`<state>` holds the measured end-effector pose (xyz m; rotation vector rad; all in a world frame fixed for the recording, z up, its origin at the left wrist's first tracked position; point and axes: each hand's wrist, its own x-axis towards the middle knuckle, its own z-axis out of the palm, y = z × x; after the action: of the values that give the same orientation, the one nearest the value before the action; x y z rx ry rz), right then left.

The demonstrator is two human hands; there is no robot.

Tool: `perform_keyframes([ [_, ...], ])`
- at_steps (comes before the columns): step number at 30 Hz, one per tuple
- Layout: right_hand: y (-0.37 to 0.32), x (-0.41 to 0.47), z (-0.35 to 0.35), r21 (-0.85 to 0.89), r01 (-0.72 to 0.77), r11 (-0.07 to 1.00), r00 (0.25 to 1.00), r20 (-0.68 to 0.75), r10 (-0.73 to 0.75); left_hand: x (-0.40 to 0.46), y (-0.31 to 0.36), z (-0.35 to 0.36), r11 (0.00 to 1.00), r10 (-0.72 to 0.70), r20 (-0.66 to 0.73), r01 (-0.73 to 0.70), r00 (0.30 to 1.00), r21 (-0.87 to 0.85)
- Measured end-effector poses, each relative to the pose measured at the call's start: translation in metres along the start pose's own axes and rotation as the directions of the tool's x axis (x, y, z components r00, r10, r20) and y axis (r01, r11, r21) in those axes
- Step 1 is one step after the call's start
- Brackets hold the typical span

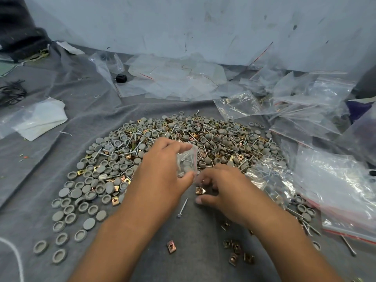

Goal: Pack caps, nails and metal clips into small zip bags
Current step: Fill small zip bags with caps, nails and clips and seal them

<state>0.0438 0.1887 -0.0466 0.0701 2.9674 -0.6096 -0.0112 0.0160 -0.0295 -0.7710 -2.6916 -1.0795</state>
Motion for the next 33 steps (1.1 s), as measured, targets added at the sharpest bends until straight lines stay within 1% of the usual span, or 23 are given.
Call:
perform_keyframes([
  [5, -0.003, 0.004, 0.000, 0.036, 0.013, 0.999, 1.000, -0.007, -0.012, 0.000, 0.000, 0.000, 0.996, 0.040, 0.042, -0.044, 0.998, 0.082],
  [10, -0.001, 0.003, -0.001, 0.071, 0.044, 0.997, 0.999, -0.002, -0.044, 0.001, -0.003, -0.003, 0.994, 0.051, 0.065, -0.056, 0.997, 0.090],
  [11, -0.001, 0.001, -0.004, 0.110, 0.044, 0.993, 0.998, -0.039, -0.040, 0.001, -0.004, -0.003, 0.994, 0.054, 0.065, -0.060, 0.996, 0.090],
  [12, -0.001, 0.000, -0.009, 0.176, 0.052, 0.983, 0.993, -0.114, -0.032, 0.001, -0.004, -0.004, 0.994, 0.055, 0.064, -0.060, 0.996, 0.090],
  [13, -0.002, -0.001, -0.015, 0.256, 0.090, 0.962, 0.973, -0.228, -0.030, 0.001, -0.005, -0.004, 0.994, 0.054, 0.063, -0.059, 0.997, 0.088],
  [14, -0.004, -0.003, -0.022, 0.326, 0.160, 0.932, 0.936, -0.351, -0.038, 0.000, -0.005, -0.003, 0.995, 0.053, 0.064, -0.058, 0.997, 0.083],
  [15, -0.008, -0.004, -0.027, 0.367, 0.246, 0.897, 0.894, -0.444, -0.064, 0.000, -0.005, -0.003, 0.995, 0.053, 0.067, -0.058, 0.996, 0.078],
  [16, -0.014, -0.006, -0.031, 0.375, 0.327, 0.868, 0.861, -0.496, -0.111, 0.001, -0.004, -0.002, 0.996, 0.054, 0.072, -0.059, 0.996, 0.074],
  [17, -0.019, -0.008, -0.031, 0.355, 0.390, 0.850, 0.839, -0.518, -0.169, 0.001, -0.003, -0.002, 0.996, 0.056, 0.082, -0.062, 0.995, 0.070],
  [18, -0.024, -0.008, -0.028, 0.317, 0.430, 0.845, 0.821, -0.526, -0.221, 0.001, -0.002, -0.002, 0.996, 0.062, 0.095, -0.068, 0.994, 0.065],
  [20, -0.030, -0.007, -0.021, 0.228, 0.454, 0.861, 0.797, -0.535, -0.279, 0.001, 0.001, -0.003, 0.994, 0.077, 0.113, -0.084, 0.991, 0.063],
  [22, -0.031, -0.006, -0.017, 0.188, 0.429, 0.884, 0.799, -0.536, -0.273, 0.001, 0.002, -0.002, 0.994, 0.085, 0.112, -0.092, 0.990, 0.061],
  [26, -0.027, -0.005, -0.014, 0.166, 0.373, 0.913, 0.821, -0.517, -0.242, 0.001, 0.000, -0.002, 0.996, 0.068, 0.096, -0.074, 0.993, 0.053],
  [33, -0.027, -0.003, -0.016, 0.174, 0.368, 0.913, 0.823, -0.518, -0.233, 0.000, 0.001, -0.003, 0.996, 0.063, 0.097, -0.068, 0.993, 0.050],
])
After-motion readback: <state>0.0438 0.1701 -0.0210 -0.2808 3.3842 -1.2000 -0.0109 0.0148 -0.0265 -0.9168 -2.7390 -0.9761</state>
